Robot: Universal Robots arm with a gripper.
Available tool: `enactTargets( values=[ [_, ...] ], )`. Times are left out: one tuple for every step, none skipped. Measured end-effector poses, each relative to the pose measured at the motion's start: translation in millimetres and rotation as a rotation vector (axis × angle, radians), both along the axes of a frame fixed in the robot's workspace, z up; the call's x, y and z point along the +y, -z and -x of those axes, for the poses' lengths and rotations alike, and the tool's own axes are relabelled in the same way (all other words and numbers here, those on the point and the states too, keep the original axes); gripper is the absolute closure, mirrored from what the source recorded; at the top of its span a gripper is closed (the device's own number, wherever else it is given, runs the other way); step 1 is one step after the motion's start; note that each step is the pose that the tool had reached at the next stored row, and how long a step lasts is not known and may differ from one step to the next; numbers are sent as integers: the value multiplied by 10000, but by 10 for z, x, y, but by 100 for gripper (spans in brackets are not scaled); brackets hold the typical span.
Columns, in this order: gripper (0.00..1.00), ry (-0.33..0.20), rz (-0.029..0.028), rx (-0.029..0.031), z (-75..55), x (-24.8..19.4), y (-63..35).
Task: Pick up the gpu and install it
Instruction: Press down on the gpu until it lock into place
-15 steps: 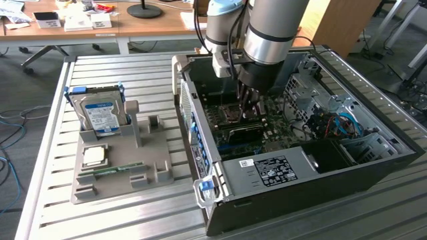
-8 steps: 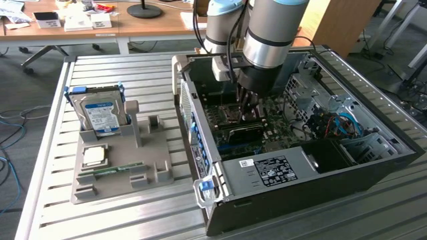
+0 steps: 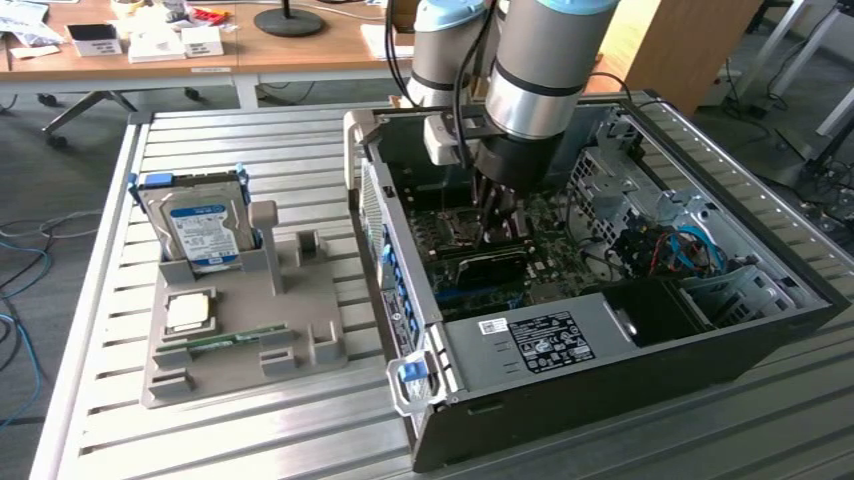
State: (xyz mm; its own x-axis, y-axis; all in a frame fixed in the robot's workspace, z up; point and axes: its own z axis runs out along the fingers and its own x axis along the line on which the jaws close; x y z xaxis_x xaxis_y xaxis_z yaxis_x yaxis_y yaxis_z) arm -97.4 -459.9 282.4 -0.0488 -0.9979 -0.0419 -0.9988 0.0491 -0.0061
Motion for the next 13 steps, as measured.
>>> enactTargets(
  values=[
    [89,0,-4,-2,0,0,10],
    [89,0,-3,-1,0,0,23],
    [89,0,-2,-1,0,0,36],
    [89,0,-2,-1,0,0,46],
    [89,-1,0,0,0,0,47],
    [89,0,-1,0,0,0,47],
    [89,0,0,0,0,0,47],
    [89,0,0,0,0,0,47],
    [89,1,-3,-2,0,6,49],
    [89,1,-1,-2,0,16,48],
    [89,1,0,-1,0,26,48],
    [89,1,-1,0,0,30,49],
    [89,-1,-2,-1,0,30,54]
  ],
)
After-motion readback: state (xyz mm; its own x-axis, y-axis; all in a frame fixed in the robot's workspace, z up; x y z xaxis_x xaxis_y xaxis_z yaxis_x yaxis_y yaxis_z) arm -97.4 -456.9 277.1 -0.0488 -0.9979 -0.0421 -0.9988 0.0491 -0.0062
